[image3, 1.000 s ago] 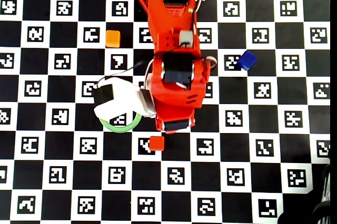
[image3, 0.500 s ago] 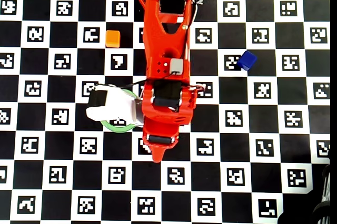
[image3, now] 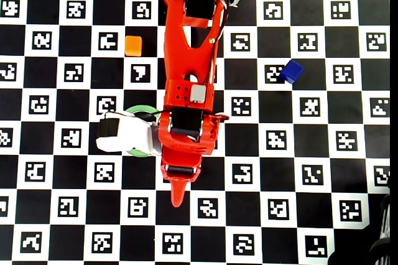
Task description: Grab the red cube then put it in the green circle then put the blue cube on top and finally the orange cube on top
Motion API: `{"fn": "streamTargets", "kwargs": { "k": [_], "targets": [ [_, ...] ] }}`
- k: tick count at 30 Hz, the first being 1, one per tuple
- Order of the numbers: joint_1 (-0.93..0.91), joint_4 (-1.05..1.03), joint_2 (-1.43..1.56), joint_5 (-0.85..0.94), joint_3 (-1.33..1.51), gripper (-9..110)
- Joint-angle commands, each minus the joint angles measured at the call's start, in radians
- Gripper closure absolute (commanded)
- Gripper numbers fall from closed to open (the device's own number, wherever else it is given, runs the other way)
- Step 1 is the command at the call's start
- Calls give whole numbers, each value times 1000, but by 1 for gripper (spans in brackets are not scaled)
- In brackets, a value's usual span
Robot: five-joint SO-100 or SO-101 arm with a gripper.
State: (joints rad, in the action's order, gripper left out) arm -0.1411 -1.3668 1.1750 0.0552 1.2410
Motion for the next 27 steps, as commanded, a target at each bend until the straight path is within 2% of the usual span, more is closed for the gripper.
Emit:
{"fn": "streamTargets", "kwargs": {
  "k": [1, 11, 27],
  "targets": [
    [12, 48, 26, 8, 20, 52],
    [49, 146, -12, -3, 91, 52],
    [48, 187, -91, 9, 63, 53]
  ]
}}
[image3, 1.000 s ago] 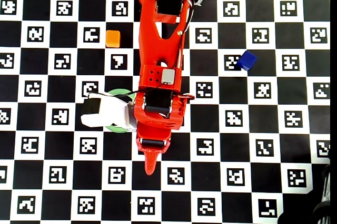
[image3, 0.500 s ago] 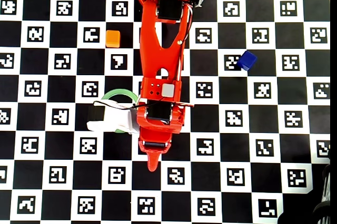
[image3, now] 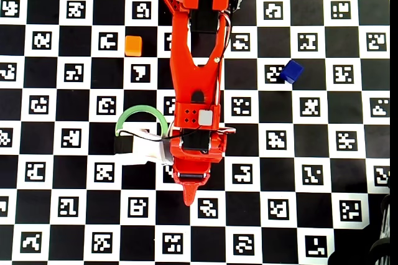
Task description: Grab the red cube then put it in the green circle then put the blue cube on top and finally the orange cube on top
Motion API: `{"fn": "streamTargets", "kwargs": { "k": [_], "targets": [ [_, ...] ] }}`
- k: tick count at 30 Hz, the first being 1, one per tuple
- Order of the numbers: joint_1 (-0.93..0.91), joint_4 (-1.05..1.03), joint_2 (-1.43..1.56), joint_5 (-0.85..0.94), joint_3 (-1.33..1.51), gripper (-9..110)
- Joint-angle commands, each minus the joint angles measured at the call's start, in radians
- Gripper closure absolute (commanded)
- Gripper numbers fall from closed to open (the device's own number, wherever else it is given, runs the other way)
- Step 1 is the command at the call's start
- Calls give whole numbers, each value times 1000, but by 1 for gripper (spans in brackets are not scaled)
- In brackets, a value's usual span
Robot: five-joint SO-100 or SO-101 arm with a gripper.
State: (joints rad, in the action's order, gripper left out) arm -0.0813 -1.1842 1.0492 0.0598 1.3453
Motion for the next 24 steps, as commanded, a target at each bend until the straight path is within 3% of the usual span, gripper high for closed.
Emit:
{"fn": "streamTargets", "kwargs": {
  "k": [1, 24],
  "targets": [
    [-12, 6, 34, 8, -43, 53],
    [-32, 41, 14, 29, -80, 53]
  ]
}}
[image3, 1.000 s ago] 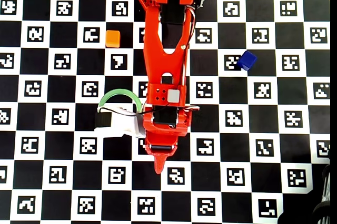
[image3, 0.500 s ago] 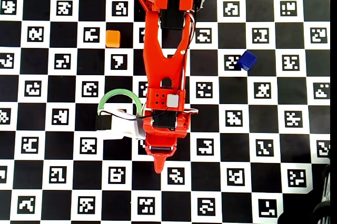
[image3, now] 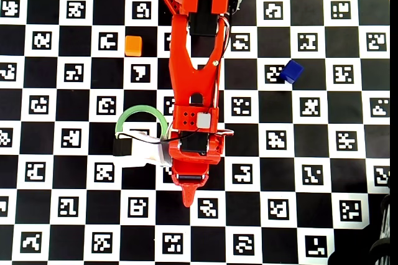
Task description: Grab the red cube then put it in the green circle then put the blue cube on top and finally the orange cube on top
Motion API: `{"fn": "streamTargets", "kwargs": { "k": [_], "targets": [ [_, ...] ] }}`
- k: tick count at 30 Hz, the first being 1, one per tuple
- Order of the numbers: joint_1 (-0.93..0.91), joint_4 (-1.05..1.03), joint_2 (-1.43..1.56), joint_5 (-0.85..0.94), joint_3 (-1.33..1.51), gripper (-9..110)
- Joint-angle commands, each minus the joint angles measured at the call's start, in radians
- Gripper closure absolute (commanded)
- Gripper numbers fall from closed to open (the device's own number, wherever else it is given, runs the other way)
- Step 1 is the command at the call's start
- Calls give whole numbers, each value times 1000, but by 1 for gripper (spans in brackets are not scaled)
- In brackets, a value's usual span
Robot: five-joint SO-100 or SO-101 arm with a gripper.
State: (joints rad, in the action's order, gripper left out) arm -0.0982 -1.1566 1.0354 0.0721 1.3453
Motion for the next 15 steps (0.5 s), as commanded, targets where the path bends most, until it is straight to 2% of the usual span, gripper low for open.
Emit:
{"fn": "streamTargets", "kwargs": {
  "k": [1, 15],
  "targets": [
    [-18, 15, 26, 17, -80, 53],
    [-23, 38, 26, 15, -78, 54]
  ]
}}
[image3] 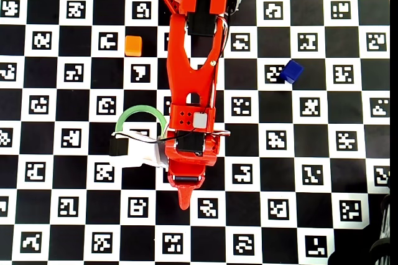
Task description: Grab the red cube then put it in the green circle then put the blue cube on top and finally the orange cube on top
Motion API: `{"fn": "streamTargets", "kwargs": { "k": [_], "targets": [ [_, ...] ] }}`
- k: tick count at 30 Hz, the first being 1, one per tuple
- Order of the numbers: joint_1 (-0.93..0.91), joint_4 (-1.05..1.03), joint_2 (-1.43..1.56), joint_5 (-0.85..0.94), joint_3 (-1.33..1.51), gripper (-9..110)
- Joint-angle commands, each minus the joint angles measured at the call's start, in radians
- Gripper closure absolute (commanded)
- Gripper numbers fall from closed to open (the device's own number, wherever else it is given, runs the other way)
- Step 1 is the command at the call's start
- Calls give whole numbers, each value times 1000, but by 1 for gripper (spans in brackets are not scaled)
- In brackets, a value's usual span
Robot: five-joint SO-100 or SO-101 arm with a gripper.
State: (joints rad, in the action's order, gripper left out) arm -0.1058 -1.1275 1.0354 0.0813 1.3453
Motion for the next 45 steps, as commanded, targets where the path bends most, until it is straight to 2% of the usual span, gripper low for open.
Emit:
{"fn": "streamTargets", "kwargs": {
  "k": [1, 8, 9, 11, 13, 29, 45],
  "targets": [
    [-15, 9, 26, 6, -78, 54],
    [-15, 8, 26, 8, -78, 64],
    [-14, 5, 25, 12, -81, 71],
    [-12, -2, 20, 18, -87, 95],
    [-12, -2, 20, 20, -87, 106],
    [-6, -34, 52, 9, -74, 107],
    [-77, -308, 465, 51, 5, 107]
  ]
}}
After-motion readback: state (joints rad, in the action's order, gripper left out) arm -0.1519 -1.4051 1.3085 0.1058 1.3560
